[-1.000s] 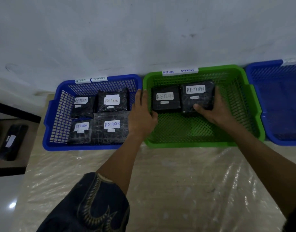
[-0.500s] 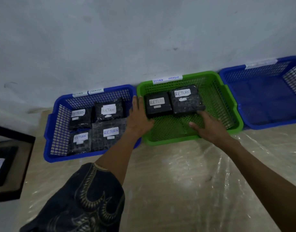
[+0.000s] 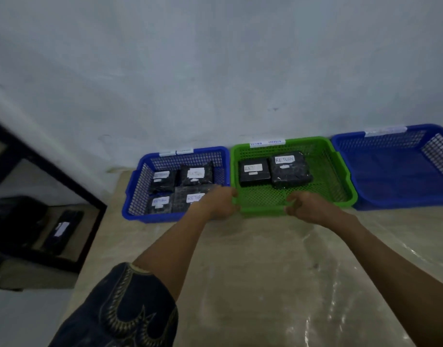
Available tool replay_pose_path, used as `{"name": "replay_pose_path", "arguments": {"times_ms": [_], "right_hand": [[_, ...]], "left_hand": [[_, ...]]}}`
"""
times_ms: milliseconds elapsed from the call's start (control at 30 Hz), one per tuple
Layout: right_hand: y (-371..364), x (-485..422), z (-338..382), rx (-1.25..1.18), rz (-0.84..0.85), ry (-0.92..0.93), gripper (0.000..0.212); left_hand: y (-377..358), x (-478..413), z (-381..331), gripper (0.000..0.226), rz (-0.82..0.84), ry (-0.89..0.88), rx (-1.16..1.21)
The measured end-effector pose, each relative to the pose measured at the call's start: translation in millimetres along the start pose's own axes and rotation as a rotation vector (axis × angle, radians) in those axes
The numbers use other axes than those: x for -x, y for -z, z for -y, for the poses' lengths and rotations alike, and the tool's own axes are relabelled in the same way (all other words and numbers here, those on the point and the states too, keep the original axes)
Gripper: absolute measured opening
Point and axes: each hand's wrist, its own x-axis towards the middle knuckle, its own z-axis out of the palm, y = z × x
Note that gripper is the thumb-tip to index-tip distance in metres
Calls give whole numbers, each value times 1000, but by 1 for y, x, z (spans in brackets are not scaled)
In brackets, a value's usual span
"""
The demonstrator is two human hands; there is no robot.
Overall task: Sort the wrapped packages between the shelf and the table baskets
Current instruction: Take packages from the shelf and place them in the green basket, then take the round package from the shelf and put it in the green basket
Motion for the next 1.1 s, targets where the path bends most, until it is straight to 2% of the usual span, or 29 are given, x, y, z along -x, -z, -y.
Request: {"name": "replay_pose_path", "arguments": {"times_ms": [133, 433, 633, 733, 933, 1100], "right_hand": [[-2, 32, 13, 14, 22, 83, 44], [-40, 76, 81, 177, 126, 195, 42], [-92, 100, 169, 195, 127, 296, 40], [-127, 118, 224, 236, 154, 340, 42], [-209, 149, 334, 285, 298, 454, 45], [-264, 151, 413, 354, 408, 560, 49]], "left_hand": [[-7, 54, -10, 41, -25, 56, 84], [-33, 163, 35, 50, -27, 223, 225], [-36, 252, 113, 46, -178, 270, 325], [-41, 305, 163, 48, -197, 305, 352], [-46, 394, 255, 46, -244, 391, 463], [-37, 427, 322, 42, -276, 442, 534]]}}
